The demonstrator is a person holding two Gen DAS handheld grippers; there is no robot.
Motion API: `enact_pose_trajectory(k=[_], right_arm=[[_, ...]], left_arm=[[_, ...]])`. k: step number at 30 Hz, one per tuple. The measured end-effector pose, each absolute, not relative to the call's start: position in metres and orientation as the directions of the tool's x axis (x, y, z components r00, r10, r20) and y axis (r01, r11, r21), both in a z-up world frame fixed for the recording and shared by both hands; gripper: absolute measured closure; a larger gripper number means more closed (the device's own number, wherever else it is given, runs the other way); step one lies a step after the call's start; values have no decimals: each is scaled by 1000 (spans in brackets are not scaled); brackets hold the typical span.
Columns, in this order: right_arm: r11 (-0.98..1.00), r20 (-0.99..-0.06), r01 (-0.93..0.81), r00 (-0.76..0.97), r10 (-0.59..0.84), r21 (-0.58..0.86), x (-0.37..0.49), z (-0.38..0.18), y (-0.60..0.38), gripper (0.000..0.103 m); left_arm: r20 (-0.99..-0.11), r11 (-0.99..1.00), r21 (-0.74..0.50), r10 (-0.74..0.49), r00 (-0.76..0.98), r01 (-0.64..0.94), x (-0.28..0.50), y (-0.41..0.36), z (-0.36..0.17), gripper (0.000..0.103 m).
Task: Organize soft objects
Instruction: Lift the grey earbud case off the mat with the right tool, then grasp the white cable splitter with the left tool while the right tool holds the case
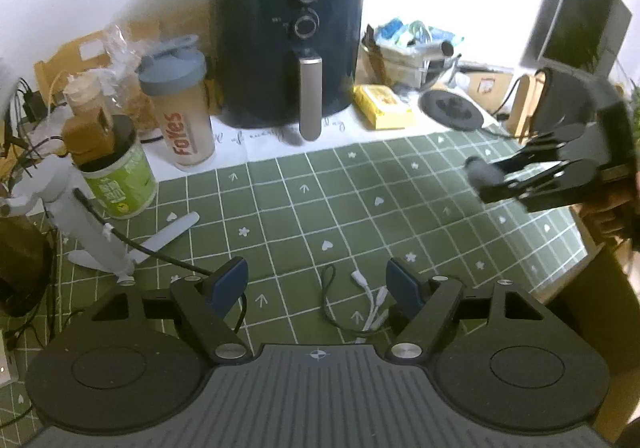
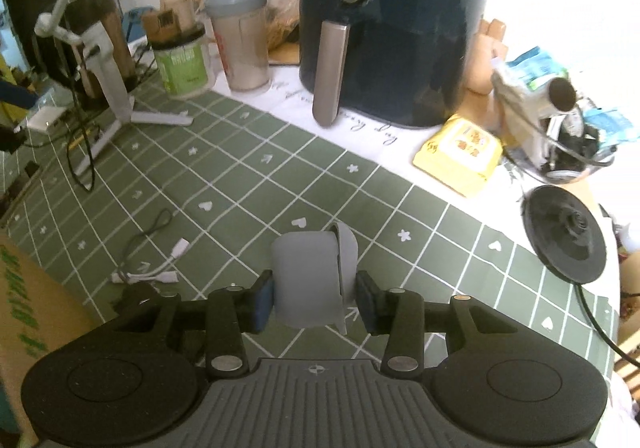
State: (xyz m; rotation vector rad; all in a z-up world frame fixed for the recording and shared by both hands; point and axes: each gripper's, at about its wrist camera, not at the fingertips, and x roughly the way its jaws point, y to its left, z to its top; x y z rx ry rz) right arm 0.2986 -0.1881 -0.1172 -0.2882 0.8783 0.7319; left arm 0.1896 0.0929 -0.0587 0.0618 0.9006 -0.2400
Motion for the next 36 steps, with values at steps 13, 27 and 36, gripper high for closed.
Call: enact_pose_trajectory(k=[13, 27, 36], right_arm=[[788, -749, -611, 486, 450, 76, 260, -87, -216, 58], [829, -728, -554, 537, 427, 77, 230, -67, -233, 58], [844, -722, -532, 557, 409, 68, 221, -63, -244, 58]], left_arm=[[-855, 925, -55, -238, 461, 377, 227, 75, -119, 32], [-923, 909, -96, -233, 306, 405, 254, 75, -190, 66], [-912, 894, 19, -168, 375, 448, 244, 62, -198, 99]])
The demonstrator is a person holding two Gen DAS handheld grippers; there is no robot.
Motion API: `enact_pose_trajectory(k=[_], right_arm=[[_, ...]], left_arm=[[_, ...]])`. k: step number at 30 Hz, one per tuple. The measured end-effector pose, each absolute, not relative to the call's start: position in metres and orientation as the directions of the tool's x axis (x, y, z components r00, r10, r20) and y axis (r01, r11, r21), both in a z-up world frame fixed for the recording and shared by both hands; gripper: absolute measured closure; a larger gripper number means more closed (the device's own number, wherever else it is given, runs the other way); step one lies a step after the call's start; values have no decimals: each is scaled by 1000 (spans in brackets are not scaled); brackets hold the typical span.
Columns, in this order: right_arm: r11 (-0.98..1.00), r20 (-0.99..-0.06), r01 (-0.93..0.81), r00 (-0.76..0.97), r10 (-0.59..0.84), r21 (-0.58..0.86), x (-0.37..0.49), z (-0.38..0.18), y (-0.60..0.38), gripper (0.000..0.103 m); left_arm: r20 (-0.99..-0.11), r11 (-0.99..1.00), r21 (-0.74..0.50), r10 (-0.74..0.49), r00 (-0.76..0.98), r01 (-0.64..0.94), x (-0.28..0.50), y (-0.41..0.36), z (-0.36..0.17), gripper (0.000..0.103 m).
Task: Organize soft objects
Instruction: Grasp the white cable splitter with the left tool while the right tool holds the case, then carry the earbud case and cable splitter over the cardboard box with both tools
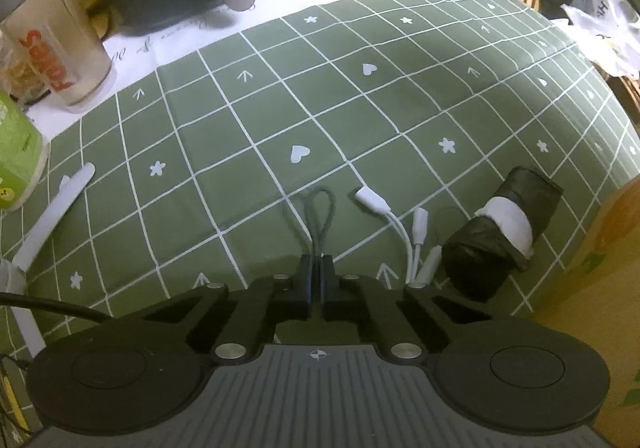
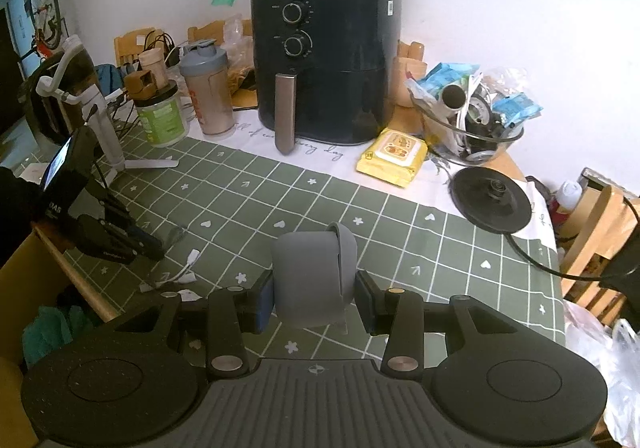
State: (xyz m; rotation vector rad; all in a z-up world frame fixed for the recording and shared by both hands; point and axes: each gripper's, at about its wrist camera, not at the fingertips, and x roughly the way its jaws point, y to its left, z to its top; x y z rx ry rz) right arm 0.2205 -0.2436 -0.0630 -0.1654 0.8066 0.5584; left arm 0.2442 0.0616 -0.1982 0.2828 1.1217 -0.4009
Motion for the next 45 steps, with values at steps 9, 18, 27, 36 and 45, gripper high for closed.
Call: enact_pose_trajectory(k=[9, 18, 27, 36, 45], right_arm=[[845, -720, -531, 563, 407, 63, 218, -61, -247, 58], [841, -698, -537, 580, 421, 61, 213, -47, -250, 58], [842, -678, -532, 588, 441, 87, 203, -31, -256, 58], [828, -679, -539, 551, 485, 154, 190, -24, -256, 58], [791, -673, -582, 511, 535, 187, 169, -17, -252, 58]], left_arm=[[-900, 895, 2, -192, 390, 445, 248, 62, -186, 100], [-847, 900, 19, -217, 485, 435, 246, 58, -134, 100], [-801, 916, 23, -222, 555, 400, 236, 55, -85, 100], [-760, 938, -6, -230, 608, 347, 215, 53, -39, 100], [-704, 942, -18, -249, 665, 334, 184, 45, 10, 100]])
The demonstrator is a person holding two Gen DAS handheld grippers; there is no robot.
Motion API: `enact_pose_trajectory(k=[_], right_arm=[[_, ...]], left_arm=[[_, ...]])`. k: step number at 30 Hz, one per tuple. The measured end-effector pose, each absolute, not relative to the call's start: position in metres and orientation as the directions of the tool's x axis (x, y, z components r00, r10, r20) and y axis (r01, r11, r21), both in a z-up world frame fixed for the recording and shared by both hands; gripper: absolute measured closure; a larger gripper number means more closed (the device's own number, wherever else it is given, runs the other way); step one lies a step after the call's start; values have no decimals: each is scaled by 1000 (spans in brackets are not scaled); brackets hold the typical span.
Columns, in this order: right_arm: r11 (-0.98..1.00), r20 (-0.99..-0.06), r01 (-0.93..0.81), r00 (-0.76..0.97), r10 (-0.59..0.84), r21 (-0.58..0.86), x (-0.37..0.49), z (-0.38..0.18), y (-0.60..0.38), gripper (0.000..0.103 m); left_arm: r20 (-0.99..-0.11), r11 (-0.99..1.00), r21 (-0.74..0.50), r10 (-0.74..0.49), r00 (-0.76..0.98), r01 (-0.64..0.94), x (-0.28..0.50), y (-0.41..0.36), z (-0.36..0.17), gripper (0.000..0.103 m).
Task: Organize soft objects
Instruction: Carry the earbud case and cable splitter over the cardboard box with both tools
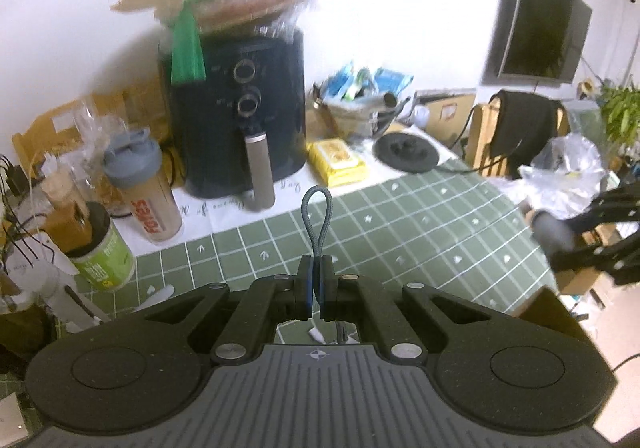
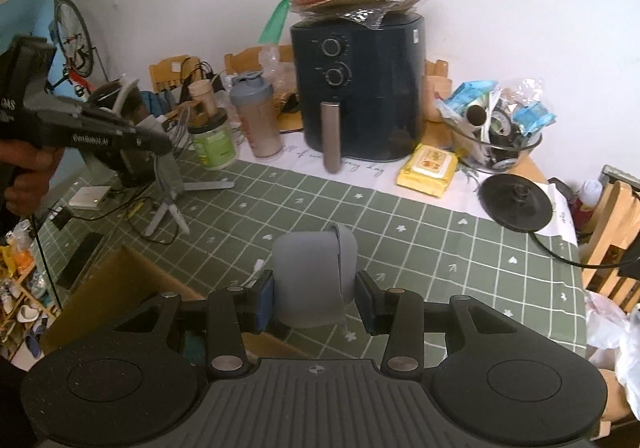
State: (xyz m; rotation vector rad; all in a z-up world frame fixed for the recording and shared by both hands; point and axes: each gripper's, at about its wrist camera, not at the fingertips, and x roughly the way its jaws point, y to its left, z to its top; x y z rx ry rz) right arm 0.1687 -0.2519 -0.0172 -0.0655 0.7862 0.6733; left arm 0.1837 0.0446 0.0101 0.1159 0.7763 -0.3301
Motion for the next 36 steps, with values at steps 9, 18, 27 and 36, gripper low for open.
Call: enact_pose_trajectory(k=[9, 18, 27, 36], right_arm=[[750, -654, -629, 481, 583, 206, 145, -11, -252, 58], [725, -648, -647, 451, 614, 236, 126, -16, -255, 58], [710, -648, -659, 432, 627, 248, 105, -18, -259, 57], [699, -674, -670, 397, 623, 251, 90, -31, -256, 57]], left_arm=[[-668, 938, -28, -275, 691, 347, 145, 25, 42, 100], [-669, 926, -62, -315, 673, 372, 109, 4, 46, 100], [-731, 935, -150, -324, 601, 322, 86, -11, 15, 96], [-827, 959, -54, -198, 526, 277, 62, -19, -25, 55]])
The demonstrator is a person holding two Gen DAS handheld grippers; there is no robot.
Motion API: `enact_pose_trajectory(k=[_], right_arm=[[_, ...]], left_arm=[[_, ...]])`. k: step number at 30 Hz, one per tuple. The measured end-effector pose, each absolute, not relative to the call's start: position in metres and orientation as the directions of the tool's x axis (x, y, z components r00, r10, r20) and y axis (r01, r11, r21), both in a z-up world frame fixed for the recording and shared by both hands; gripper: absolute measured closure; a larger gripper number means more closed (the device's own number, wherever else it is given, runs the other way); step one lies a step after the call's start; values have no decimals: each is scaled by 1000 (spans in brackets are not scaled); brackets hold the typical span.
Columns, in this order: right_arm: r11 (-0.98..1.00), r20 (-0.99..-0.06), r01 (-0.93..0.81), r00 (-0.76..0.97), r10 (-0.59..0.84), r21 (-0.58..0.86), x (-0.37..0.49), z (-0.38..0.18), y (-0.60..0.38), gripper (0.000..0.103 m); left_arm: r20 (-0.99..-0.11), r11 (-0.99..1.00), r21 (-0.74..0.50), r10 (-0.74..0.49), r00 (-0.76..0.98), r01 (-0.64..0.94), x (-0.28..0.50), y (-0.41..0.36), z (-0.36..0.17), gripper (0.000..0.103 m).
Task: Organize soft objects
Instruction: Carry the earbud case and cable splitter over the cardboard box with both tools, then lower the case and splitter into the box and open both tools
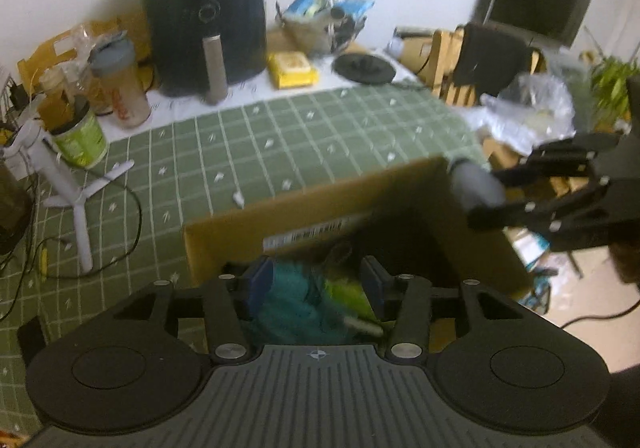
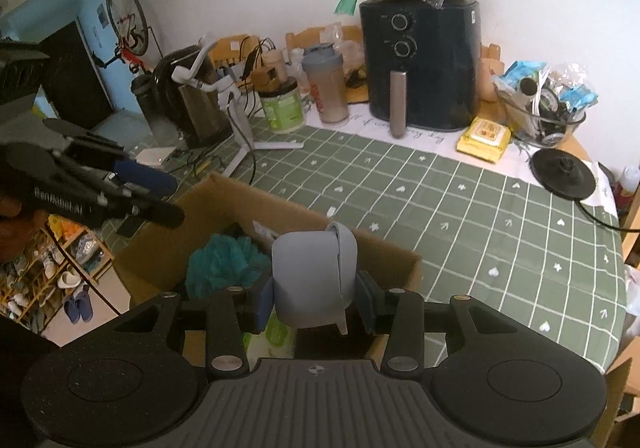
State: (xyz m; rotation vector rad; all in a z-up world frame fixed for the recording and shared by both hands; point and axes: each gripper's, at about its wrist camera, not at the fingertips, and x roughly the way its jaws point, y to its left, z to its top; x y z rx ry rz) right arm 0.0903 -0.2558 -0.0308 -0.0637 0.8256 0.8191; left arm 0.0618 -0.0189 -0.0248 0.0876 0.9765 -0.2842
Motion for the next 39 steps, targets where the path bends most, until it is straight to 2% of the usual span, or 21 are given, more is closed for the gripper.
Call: enact_pose_trajectory(k=[16, 17, 19, 20, 21, 27, 37, 38, 39], right_arm=[[615, -632, -745, 350, 691, 260, 95, -16, -225, 55], [605, -633, -753, 342, 694, 257, 96, -16, -220, 52], [599, -641, -766, 341, 687, 234, 97, -17, -210, 31], [592, -642, -776, 343, 686, 218, 96, -17, -206, 14], [586, -641, -784, 345, 686, 205, 94, -18, -204, 7], [601, -674, -777, 342, 655, 189, 91, -28, -202, 0], [666, -694, -720, 379, 613, 195, 93, -33, -215, 0], [673, -695, -713, 384, 608, 196, 94, -33, -215, 0], [681, -696, -706, 390, 603, 195, 94, -33, -216, 0]], left_arm=[[-821, 982, -64, -152, 551, 175, 35, -11, -24, 55], [-821, 984, -64, -147, 552, 168, 34, -11, -24, 55], [-819, 986, -63, -140, 556, 155, 32, -9, -23, 55], [-817, 987, -63, -137, 560, 148, 31, -8, -22, 55], [-816, 988, -63, -133, 563, 143, 30, -7, -22, 55], [-810, 993, -51, -101, 578, 103, 30, 0, -19, 54], [-801, 995, -23, -74, 594, 93, 40, 6, -15, 53], [-800, 995, -21, -73, 596, 94, 41, 6, -14, 52], [-800, 995, -18, -73, 596, 96, 42, 6, -14, 46]])
